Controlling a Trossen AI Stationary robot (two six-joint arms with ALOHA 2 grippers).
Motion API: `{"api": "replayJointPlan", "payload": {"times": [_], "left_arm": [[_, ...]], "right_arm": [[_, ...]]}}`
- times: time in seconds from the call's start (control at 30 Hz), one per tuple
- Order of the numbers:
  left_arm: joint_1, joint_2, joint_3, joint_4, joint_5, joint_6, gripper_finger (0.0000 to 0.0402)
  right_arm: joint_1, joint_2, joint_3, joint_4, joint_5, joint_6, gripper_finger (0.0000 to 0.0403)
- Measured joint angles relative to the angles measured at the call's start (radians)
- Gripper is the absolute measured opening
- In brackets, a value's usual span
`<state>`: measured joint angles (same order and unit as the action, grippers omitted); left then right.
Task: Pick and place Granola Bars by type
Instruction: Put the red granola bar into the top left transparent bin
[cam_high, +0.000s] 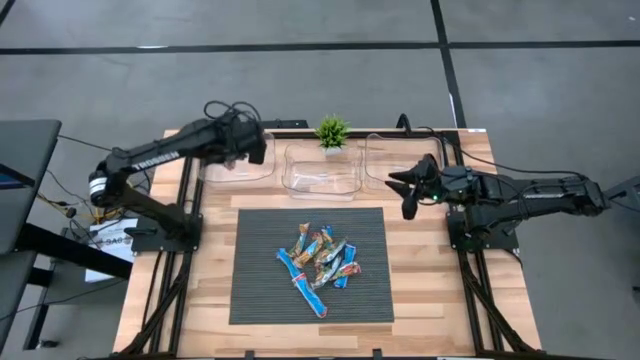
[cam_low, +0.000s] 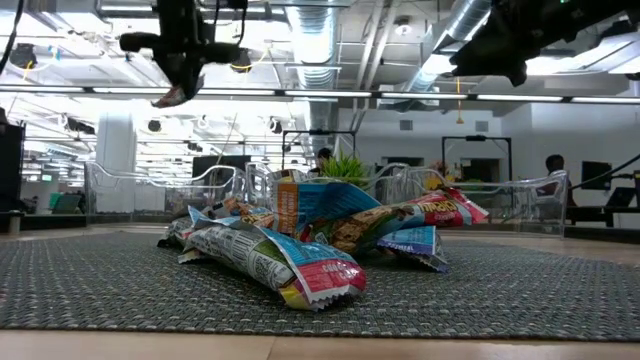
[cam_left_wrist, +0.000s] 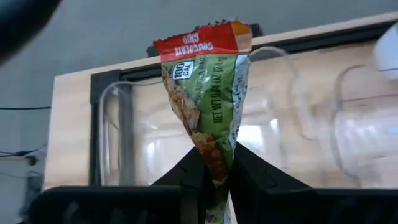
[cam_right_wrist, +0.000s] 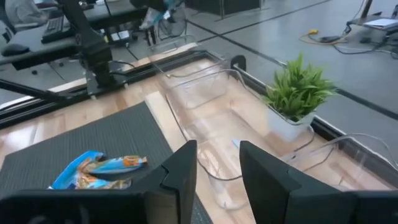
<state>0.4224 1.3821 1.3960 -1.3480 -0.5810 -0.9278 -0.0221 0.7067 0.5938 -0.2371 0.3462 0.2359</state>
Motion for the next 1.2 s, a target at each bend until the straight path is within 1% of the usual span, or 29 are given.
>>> {"api": "replayJointPlan", "payload": {"times": [0.2,0.33,0.43,0.57,0.67,0.77,0.93,1.03,1.1,1.17,1.2], "left_arm": [[0.11,0.012,-0.054,0.132,0.023,0.186,0.004],[0.148,0.012,-0.086,0.205,0.081,0.272,0.006],[0.157,0.012,-0.098,0.222,0.103,0.278,0.009],[0.157,0.012,-0.104,0.22,0.107,0.278,0.0132],[0.156,0.012,-0.104,0.219,0.107,0.278,0.0154],[0.156,0.012,-0.104,0.217,0.107,0.272,0.0165],[0.154,0.012,-0.104,0.214,0.119,0.272,0.0165],[0.133,0.012,-0.104,0.226,0.155,0.295,0.0161],[0.101,0.012,-0.104,0.257,0.199,0.358,0.016],[0.056,0.012,-0.104,0.298,0.291,0.479,0.0158],[0.029,0.012,-0.104,0.313,0.365,0.561,0.0158]], "right_arm": [[-0.004,0.0,0.0,0.0,0.0,0.0,0.0113],[-0.007,0.0,0.0,0.0,0.0,0.0,0.0113],[-0.007,0.0,0.0,0.0,0.0,0.0,0.0113],[-0.007,0.0,0.0,0.0,-0.001,0.0,0.0113],[-0.007,0.0,0.0,0.0,-0.003,0.0,0.0113],[-0.007,0.0,0.0,0.0,-0.003,0.0,0.0113],[-0.007,0.0,0.0,0.0,-0.003,-0.001,0.0113],[-0.007,0.0,0.0,0.0,-0.003,0.0,0.0113],[-0.007,0.0,0.0,-0.001,-0.003,-0.001,0.0113],[-0.007,0.0,0.0,-0.001,-0.003,-0.001,0.0113],[-0.007,0.0,0.0,-0.001,-0.003,-0.001,0.0113]]}}
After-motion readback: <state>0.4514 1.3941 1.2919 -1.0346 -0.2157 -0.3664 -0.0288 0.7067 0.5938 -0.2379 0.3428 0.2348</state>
